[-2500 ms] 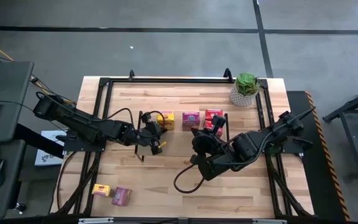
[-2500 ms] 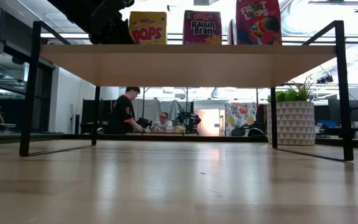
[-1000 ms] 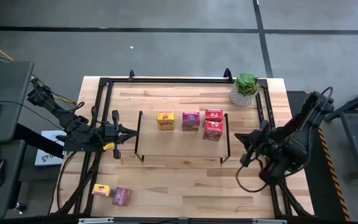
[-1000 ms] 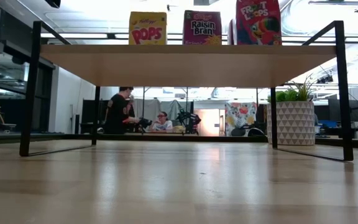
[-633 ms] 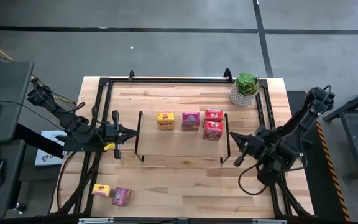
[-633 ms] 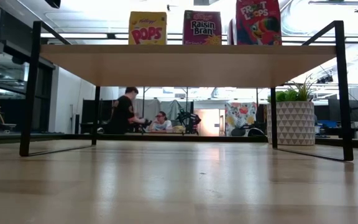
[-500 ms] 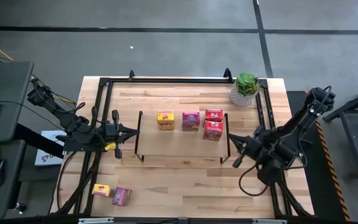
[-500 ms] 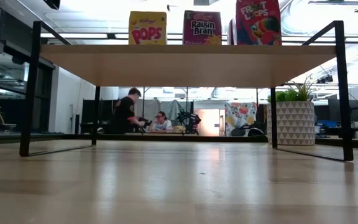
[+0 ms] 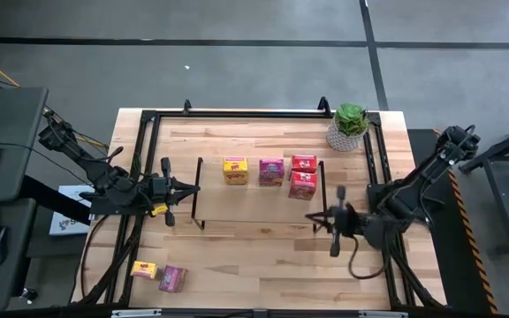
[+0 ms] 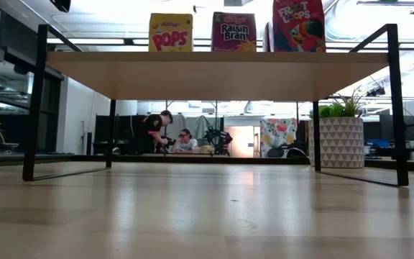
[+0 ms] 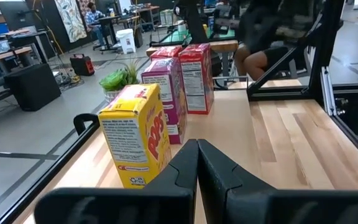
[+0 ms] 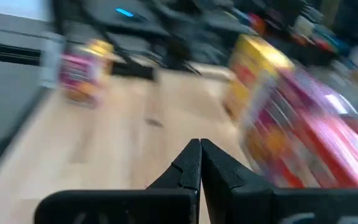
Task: Stack cereal on shelf
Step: Put the purple cereal box on the shelf aligned with the purple box
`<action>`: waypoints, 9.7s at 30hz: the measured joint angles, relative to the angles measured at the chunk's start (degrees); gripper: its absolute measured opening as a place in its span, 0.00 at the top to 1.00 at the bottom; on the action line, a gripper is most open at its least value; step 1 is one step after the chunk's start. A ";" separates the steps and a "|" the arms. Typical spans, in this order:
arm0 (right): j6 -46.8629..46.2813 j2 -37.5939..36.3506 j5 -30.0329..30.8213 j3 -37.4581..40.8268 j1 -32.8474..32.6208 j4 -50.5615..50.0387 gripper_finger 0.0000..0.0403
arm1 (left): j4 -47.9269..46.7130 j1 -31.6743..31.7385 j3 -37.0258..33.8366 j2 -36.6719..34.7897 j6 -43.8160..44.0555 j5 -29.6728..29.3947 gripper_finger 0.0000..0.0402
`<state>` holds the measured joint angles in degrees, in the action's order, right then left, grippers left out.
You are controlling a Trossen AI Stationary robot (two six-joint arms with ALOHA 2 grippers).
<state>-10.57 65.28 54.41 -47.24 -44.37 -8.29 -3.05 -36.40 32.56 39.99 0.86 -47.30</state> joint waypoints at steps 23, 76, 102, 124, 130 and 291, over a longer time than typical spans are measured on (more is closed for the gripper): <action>16.74 -33.36 -22.08 23.43 4.63 20.91 1.00 | -0.05 0.04 0.00 0.10 0.50 0.22 1.00; 24.53 -34.84 -19.90 27.65 4.65 28.13 1.00 | -64.37 -19.19 40.19 50.18 110.52 31.56 0.24; 23.07 -34.82 -19.88 27.65 4.65 26.74 1.00 | -60.40 -22.05 40.19 54.47 120.63 35.38 0.24; 23.05 -34.84 -19.88 27.65 4.64 26.25 1.00 | -60.19 -20.02 40.19 54.47 118.86 36.86 0.36; 23.05 -34.82 -19.89 27.65 4.64 26.07 1.00 | -60.22 -19.49 40.19 54.47 117.49 36.64 0.53; 20.46 -34.13 -20.55 27.62 4.63 25.10 1.00 | -57.07 18.13 81.70 58.97 -2.96 29.13 0.47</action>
<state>9.88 31.15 33.85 -19.62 -39.75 16.81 -60.12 -18.27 114.26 98.96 -2.09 -18.16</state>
